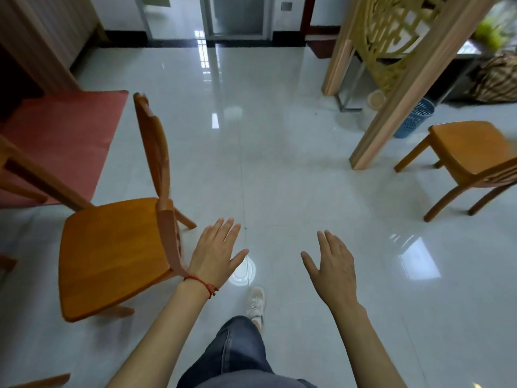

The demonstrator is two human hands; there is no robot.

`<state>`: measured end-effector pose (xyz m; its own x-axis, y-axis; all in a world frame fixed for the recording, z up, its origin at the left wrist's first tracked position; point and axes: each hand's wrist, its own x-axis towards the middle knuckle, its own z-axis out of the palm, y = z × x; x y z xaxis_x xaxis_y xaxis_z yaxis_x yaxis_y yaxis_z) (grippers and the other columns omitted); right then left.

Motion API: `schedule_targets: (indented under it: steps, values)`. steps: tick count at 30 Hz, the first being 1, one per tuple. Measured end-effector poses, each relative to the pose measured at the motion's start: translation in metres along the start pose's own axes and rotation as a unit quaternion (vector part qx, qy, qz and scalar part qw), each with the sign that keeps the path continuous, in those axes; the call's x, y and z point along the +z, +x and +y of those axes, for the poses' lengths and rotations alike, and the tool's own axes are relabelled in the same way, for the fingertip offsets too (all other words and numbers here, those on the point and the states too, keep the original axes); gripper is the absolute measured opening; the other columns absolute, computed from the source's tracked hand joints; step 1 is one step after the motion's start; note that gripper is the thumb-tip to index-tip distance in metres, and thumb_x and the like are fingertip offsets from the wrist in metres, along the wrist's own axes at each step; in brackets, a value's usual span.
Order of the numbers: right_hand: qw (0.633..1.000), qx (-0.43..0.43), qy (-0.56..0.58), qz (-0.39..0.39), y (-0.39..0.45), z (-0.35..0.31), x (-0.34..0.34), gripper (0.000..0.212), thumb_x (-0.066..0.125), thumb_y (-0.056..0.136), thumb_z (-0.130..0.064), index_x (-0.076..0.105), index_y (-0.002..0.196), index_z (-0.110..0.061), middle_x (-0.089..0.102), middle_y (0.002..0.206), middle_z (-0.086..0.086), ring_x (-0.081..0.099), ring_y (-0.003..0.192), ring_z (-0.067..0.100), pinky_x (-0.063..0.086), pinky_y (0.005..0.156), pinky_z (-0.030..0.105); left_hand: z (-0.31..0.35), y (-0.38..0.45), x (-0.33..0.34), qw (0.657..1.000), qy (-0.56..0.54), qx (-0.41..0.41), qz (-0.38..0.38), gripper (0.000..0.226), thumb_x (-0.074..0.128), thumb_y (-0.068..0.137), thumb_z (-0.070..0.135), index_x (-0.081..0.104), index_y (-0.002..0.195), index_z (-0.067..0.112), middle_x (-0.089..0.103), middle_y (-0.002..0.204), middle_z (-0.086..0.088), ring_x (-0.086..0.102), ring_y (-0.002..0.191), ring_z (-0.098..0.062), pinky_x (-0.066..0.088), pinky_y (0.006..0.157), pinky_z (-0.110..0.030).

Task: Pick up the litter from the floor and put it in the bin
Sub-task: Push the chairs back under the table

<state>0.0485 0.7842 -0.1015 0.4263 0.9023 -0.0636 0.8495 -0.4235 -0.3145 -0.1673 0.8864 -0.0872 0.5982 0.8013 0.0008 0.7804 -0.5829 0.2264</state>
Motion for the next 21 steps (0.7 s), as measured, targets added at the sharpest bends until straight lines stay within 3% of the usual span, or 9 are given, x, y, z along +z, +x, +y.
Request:
schedule_targets:
  steps: [7, 12, 14, 17, 20, 21]
  values:
    - [1.0, -0.004, 0.003, 0.012, 0.125, 0.003, -0.021, 0.06, 0.043, 0.092, -0.044, 0.027, 0.141, -0.013, 0.029, 0.149, 0.007, 0.021, 0.138, 0.022, 0.015, 0.111, 0.034, -0.02, 0.112, -0.007, 0.999, 0.006, -0.029, -0.024, 0.058, 0.045, 0.093, 0.041, 0.032, 0.138, 0.007, 0.031, 0.147, -0.012, 0.022, 0.137, -0.027, 0.016, 0.112, -0.04]
    - [1.0, -0.021, 0.015, 0.013, 0.197, 0.002, -0.032, 0.06, 0.044, 0.092, -0.044, 0.028, 0.141, -0.012, 0.028, 0.149, 0.008, 0.021, 0.138, 0.023, 0.014, 0.111, 0.034, -0.03, 0.178, -0.016, 0.999, -0.008, -0.049, -0.015, 0.056, 0.05, 0.091, 0.037, 0.039, 0.134, 0.003, 0.038, 0.142, -0.016, 0.029, 0.134, -0.031, 0.022, 0.11, -0.044]
    - [0.999, -0.031, 0.017, 0.008, 0.229, 0.004, -0.034, 0.06, 0.044, 0.092, -0.044, 0.028, 0.14, -0.012, 0.029, 0.149, 0.009, 0.021, 0.138, 0.023, 0.014, 0.111, 0.034, -0.028, 0.203, -0.02, 0.998, -0.024, -0.061, -0.023, 0.057, 0.036, 0.094, 0.045, 0.047, 0.128, 0.0, 0.047, 0.135, -0.02, 0.039, 0.128, -0.036, 0.03, 0.105, -0.049]
    - [0.998, -0.056, 0.014, -0.01, 0.274, 0.006, -0.036, 0.06, 0.044, 0.092, -0.044, 0.029, 0.14, -0.012, 0.03, 0.148, 0.009, 0.022, 0.138, 0.024, 0.015, 0.111, 0.035, -0.032, 0.237, -0.021, 0.994, -0.034, -0.098, -0.035, 0.091, -0.001, 0.086, 0.063, 0.05, 0.125, -0.002, 0.051, 0.131, -0.021, 0.043, 0.124, -0.038, 0.034, 0.101, -0.051]
    - [0.997, -0.071, 0.022, 0.001, 0.298, 0.002, -0.041, 0.06, 0.044, 0.092, -0.044, 0.03, 0.14, -0.011, 0.031, 0.148, 0.009, 0.022, 0.138, 0.024, 0.015, 0.111, 0.035, -0.037, 0.25, -0.017, 0.993, -0.038, -0.114, -0.021, 0.09, -0.001, 0.085, 0.065, 0.045, 0.13, 0.001, 0.044, 0.138, -0.019, 0.035, 0.13, -0.035, 0.027, 0.106, -0.048]
    - [0.994, -0.108, 0.022, -0.022, 0.346, 0.01, -0.043, 0.06, 0.044, 0.092, -0.044, 0.03, 0.14, -0.011, 0.031, 0.148, 0.009, 0.023, 0.138, 0.024, 0.015, 0.111, 0.035, -0.035, 0.283, -0.012, 0.987, -0.038, -0.158, -0.021, 0.094, -0.004, 0.083, 0.066, 0.045, 0.131, 0.001, 0.044, 0.138, -0.018, 0.035, 0.13, -0.034, 0.026, 0.107, -0.048]
